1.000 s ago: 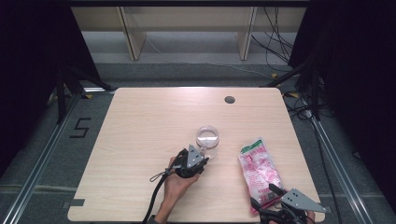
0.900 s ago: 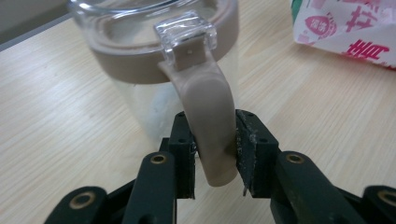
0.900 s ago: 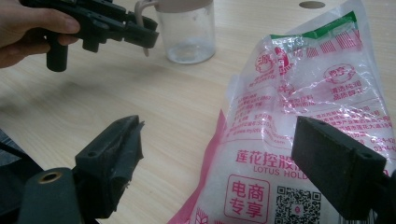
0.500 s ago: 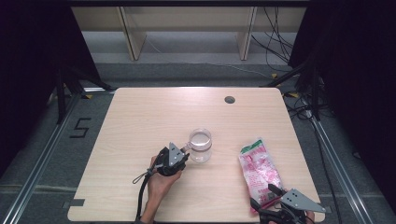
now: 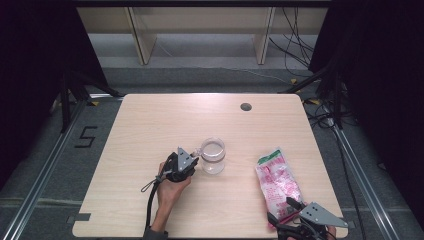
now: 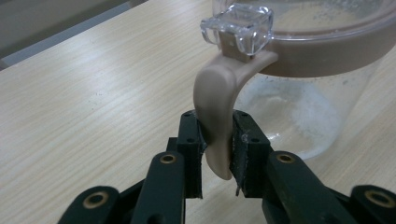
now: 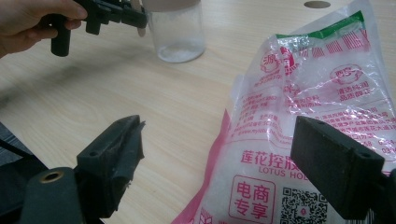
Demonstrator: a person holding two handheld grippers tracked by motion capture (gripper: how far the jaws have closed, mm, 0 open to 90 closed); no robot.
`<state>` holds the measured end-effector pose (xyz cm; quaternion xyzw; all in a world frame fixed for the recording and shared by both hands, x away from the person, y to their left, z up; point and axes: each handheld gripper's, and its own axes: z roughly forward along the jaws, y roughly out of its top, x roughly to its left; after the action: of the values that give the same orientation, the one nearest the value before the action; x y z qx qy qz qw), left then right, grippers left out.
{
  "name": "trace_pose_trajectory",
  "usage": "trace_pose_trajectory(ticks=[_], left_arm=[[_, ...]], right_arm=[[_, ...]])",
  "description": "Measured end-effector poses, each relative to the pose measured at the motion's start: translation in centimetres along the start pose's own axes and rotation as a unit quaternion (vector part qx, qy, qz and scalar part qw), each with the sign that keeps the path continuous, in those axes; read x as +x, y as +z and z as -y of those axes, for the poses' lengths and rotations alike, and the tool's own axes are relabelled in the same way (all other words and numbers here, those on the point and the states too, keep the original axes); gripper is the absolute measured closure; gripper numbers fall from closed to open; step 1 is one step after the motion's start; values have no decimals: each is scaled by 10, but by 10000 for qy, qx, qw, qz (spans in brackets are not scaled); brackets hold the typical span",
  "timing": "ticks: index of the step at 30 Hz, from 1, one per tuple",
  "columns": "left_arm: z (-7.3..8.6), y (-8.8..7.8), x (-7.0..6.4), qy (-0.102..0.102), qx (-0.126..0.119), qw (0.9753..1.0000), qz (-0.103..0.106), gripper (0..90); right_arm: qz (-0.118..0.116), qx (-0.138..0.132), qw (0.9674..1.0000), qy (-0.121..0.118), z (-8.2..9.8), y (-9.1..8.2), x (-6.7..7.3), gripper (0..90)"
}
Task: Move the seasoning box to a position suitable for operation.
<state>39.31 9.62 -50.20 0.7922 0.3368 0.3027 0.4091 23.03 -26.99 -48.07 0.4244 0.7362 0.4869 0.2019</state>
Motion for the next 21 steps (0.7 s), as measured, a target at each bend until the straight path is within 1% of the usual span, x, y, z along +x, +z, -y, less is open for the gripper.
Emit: trace_pose_trajectory(ticks=[1, 2, 3, 4, 5, 6, 7, 8, 9, 10, 11, 12, 14, 15, 17, 18, 19, 20, 21], left_arm=[[0, 0, 0, 30, -14, 10000, 5, 748], [1, -1, -3, -181, -2, 9998, 74, 748], [1, -1, -1, -1, -69, 9999, 95, 749], [2, -3, -3, -142, 11, 9998, 146, 748], [2, -4, -4, -124, -23, 9998, 130, 748], [1, -3, -3, 41, -109, 9998, 161, 748], [2, -3, -4, 19, -105, 9997, 210, 747], [3, -2, -7, -97, -61, 9996, 258, 747], [3, -2, -8, -110, -76, 9996, 246, 747], [1, -1, -8, 65, -151, 9995, 262, 747], [1, -2, -10, 73, -127, 9994, 304, 747], [0, -3, -12, 94, -121, 9993, 355, 747], [0, -4, -16, 127, -137, 9990, 406, 746], [0, -5, -19, 139, -128, 9987, 474, 746], [0, -8, -21, 188, -102, 9983, 539, 746], [1, -10, -23, 178, -97, 9982, 565, 746], [2, -11, -24, 234, -129, 9980, 579, 745], [2, -13, -24, 234, -97, 9977, 631, 744], [3, -13, -25, 198, -160, 9978, 604, 744]], right_arm=[[23, -4, 10000, -13, 0, 0, 0, 178], [12, 16, 10000, 44, 0, 0, 1, 178], [6, 11, 10000, 30, 0, 0, 1, 178], [-8, 22, 10000, 56, 0, 0, 1, 178], [-23, -29, 10000, -89, 0, 1, -1, 178], [-8, -1, 10000, -3, 0, 0, 0, 178], [-19, -4, 10000, 8, 0, 0, 0, 178], [-18, 14, 10000, 6, 0, 1, 0, 178], [-28, -19, 10000, 29, 0, 1, 1, 178], [-39, 22, 9999, -121, 0, 1, -1, 178], [-53, 12, 9999, -117, 0, 1, -1, 178], [-68, -85, 9999, -42, 0, 2, 0, 178], [-64, -50, 9999, -75, 0, 2, -1, 178], [-56, 12, 9999, -106, 0, 1, -1, 178], [-84, -87, 9999, -55, 0, 2, 0, 178], [-70, -66, 9999, -93, 0, 2, -1, 178], [-38, -12, 9999, -107, 0, 1, 0, 178], [-24, 78, 10000, -1, 0, 0, 1, 178], [-48, 37, 10000, -52, 0, 0, 0, 178]])
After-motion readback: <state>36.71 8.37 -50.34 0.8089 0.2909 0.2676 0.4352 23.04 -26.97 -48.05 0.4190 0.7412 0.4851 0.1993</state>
